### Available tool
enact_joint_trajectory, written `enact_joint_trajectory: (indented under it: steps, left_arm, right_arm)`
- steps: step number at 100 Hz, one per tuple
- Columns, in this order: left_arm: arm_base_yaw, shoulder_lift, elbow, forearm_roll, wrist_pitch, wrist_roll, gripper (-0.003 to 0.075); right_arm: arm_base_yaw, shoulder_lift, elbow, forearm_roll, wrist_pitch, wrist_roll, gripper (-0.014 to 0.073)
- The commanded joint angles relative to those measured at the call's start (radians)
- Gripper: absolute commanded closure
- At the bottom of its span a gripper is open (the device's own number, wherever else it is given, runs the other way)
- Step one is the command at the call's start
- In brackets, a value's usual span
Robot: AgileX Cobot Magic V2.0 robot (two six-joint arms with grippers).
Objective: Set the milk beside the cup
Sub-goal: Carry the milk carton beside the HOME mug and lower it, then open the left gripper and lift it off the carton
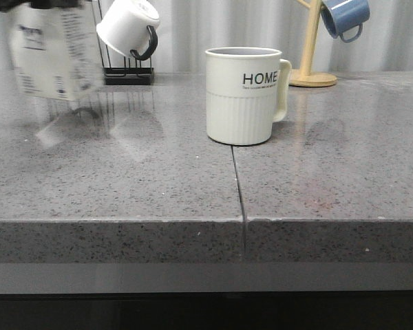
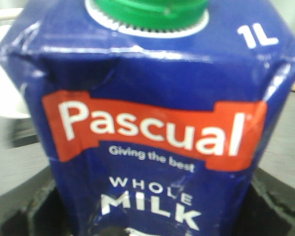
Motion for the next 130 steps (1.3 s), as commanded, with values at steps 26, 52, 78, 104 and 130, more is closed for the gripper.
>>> enact_joint_trajectory:
  steps: [26,52,78,104,130]
  left_arm:
    - [-0.188,0.004,-0.039,-0.019,-0.139,-0.008,0.0426]
    - [-0.25,0.07,-0.039,-0.023,-0.231,-0.008,0.0426]
    - [-0.252,0.09,-0.039,-0.03,-0.222,-0.008,0.0362]
    - [-0.252,0.09,-0.039,-0.042,-0.218,-0.008,0.0067]
    - [-0.254,0.026,-0.01,-0.042,-0.147,0.0,0.0069]
  right_arm:
    - [0.002,0.008,-0.025,-0.01,-0.077,-0.004,0.0659]
    - [0.002,0.008,-0.025,-0.01,-0.077,-0.004,0.0659]
    - [0.002,0.008,-0.025,-0.01,-0.077,-0.004,0.0659]
    - [0.002,0.008,-0.025,-0.01,-0.077,-0.004,0.0659]
    - [0.002,0.008,-0.025,-0.01,-0.077,-0.004,0.0659]
